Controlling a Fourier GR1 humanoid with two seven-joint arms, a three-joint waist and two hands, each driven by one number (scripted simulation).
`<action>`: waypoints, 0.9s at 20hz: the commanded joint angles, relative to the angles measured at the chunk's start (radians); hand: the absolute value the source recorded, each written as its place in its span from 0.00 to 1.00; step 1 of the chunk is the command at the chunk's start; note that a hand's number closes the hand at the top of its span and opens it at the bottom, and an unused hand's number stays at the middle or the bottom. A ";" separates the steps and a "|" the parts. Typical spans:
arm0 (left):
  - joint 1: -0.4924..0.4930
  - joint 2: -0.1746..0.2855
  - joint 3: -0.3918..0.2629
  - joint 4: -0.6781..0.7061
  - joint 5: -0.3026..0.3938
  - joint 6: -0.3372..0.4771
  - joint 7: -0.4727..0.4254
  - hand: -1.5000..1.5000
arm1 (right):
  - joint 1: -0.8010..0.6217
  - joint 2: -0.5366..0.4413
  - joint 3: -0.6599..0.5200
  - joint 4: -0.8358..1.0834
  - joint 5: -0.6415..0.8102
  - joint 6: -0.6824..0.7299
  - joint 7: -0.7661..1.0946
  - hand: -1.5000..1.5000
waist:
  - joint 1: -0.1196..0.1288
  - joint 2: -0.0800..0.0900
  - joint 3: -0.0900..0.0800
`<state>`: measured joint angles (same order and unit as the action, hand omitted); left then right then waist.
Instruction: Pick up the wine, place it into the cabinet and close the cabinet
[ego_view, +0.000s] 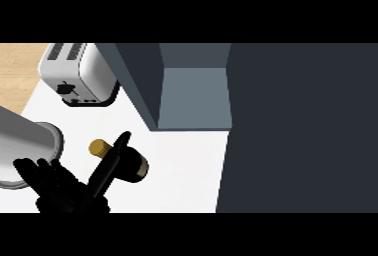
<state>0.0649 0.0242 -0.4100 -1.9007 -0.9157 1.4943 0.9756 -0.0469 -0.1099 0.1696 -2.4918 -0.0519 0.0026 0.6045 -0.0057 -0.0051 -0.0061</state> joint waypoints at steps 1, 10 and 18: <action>0.020 -0.023 -0.004 0.002 0.026 0.005 -0.047 0.00 | 0.098 0.008 0.009 -0.091 -0.038 0.019 -0.026 0.00 | -0.002 -0.001 0.001; -0.011 -0.009 0.006 0.053 0.115 0.005 -0.092 0.00 | 0.027 -0.004 -0.009 -0.100 -0.042 0.005 0.019 0.00 | -0.008 -0.001 -0.002; -0.031 -0.024 0.025 0.044 0.164 0.005 -0.166 0.00 | 0.029 -0.002 0.001 -0.058 -0.020 0.012 -0.019 0.00 | -0.004 0.000 -0.002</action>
<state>0.0483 0.0082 -0.4003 -1.8697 -0.7688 1.4931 0.8439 -0.0443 -0.1095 0.1779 -2.4859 -0.0427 0.0067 0.5849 -0.0089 -0.0058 -0.0082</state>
